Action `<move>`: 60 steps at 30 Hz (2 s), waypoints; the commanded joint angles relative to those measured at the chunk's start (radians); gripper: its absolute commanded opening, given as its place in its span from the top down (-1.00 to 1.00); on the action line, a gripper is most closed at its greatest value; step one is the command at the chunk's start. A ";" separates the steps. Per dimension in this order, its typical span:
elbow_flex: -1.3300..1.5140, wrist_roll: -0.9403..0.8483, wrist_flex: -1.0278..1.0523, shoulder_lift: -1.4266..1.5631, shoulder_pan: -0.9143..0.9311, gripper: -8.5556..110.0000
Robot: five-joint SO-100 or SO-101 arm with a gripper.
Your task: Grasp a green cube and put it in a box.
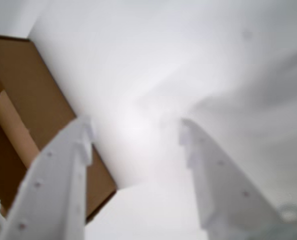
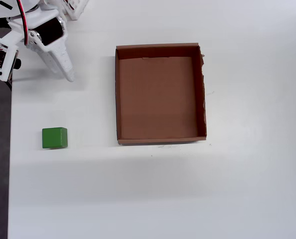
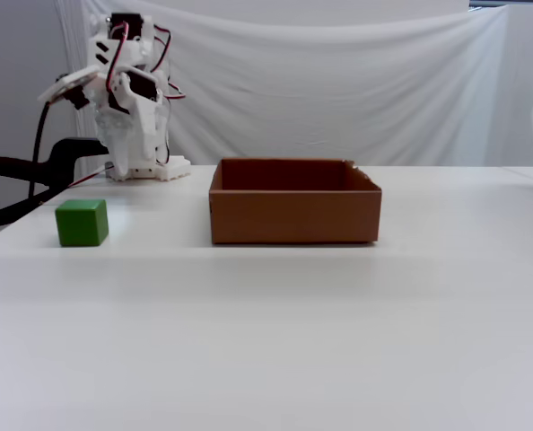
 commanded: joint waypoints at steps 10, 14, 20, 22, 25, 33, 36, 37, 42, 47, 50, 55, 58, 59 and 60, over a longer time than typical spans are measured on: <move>0.002 -0.005 0.002 0.002 -0.003 0.48; 0.002 -0.005 0.002 0.002 -0.003 0.48; 0.002 -0.005 0.002 0.002 -0.003 0.48; 0.002 -0.005 0.002 0.002 -0.003 0.48; 0.002 -0.005 0.002 0.002 -0.003 0.48; 0.000 -0.005 -0.041 0.002 0.005 0.49; 0.000 -0.005 -0.153 -0.015 0.009 0.50; -0.002 -0.012 -0.212 -0.035 0.015 0.50; -0.126 -0.052 -0.259 -0.175 0.080 0.49; -0.298 -0.288 -0.195 -0.371 0.132 0.49; -0.388 -0.410 -0.199 -0.483 0.158 0.49; -0.515 -0.512 -0.287 -0.683 0.170 0.49; -0.589 -0.518 -0.325 -0.805 0.169 0.49; -0.620 -0.529 -0.321 -0.847 0.169 0.49; -0.647 -0.535 -0.316 -0.887 0.169 0.48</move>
